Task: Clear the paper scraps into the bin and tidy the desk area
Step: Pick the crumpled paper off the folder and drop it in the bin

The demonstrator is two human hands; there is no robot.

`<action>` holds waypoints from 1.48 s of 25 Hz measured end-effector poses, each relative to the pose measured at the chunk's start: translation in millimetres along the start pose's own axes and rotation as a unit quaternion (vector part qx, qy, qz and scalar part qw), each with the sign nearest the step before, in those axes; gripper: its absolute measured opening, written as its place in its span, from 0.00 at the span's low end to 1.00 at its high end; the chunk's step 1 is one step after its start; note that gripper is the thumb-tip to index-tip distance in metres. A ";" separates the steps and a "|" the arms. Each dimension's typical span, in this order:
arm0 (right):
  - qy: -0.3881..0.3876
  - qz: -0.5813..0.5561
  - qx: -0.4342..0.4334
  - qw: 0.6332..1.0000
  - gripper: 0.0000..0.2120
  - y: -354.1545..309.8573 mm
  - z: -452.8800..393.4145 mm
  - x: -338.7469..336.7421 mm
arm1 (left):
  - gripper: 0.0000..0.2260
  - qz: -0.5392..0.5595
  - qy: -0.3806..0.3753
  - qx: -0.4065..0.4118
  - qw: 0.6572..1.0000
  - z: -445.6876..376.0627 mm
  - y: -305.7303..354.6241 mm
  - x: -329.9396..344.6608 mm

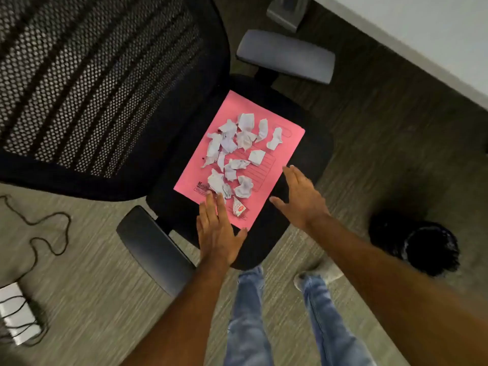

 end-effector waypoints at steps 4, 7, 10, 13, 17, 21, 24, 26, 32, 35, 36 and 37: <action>0.051 0.061 -0.023 0.997 0.52 -14.0 -70.1 -1.7 | 0.56 -0.062 0.036 0.047 0.996 -52.5 -2.8 16.9; 0.054 0.103 -0.041 0.992 0.58 -14.4 -113.3 -1.9 | 0.59 -0.099 0.047 0.087 0.990 -80.2 1.7 30.4; 0.030 0.169 -0.082 0.982 0.61 -18.8 -138.7 4.2 | 0.59 -0.096 0.051 0.111 0.988 -96.6 2.6 35.1; 0.019 0.226 -0.131 0.965 0.59 -24.5 -149.3 15.7 | 0.56 -0.105 0.068 0.135 0.983 -102.1 4.2 34.0; 0.052 0.285 -0.201 0.936 0.52 -34.1 -153.4 24.2 | 0.51 -0.116 0.101 0.157 0.976 -107.0 7.1 28.4; 0.045 0.300 -0.226 0.926 0.46 -41.1 -157.6 31.9 | 0.44 -0.098 0.096 0.174 0.975 -112.4 8.0 29.6; 0.034 0.280 -0.233 0.931 0.41 -40.7 -154.5 37.8 | 0.38 -0.078 0.111 0.179 0.974 -115.4 6.4 30.2; 0.037 0.262 -0.229 0.937 0.35 -39.4 -151.4 41.8 | 0.33 -0.059 0.123 0.188 0.973 -119.8 5.3 27.8; 0.042 0.140 -0.227 0.963 0.18 -32.5 -147.1 45.9 | 0.20 0.034 0.092 0.204 0.974 -124.3 7.6 28.7; 0.051 0.079 -0.208 0.974 0.14 -27.6 -143.2 44.1 | 0.18 0.076 0.073 0.181 0.978 -122.7 10.6 28.8; 0.052 0.062 -0.193 0.978 0.12 -25.5 -141.6 43.7 | 0.17 0.083 0.067 0.177 0.978 -121.6 12.2 28.5; 0.051 0.046 -0.175 0.982 0.11 -22.8 -140.5 43.5 | 0.16 0.093 0.061 0.176 0.978 -120.2 14.0 28.0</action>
Point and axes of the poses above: each hand's wrist, its own z-axis away from the middle knuckle, its own x-axis out of the palm, y = z × x, the point moved 4 cm from there along -z, towards the middle knuckle, and after that the axes turned 4 degrees about -x, right-handed, at the moved point
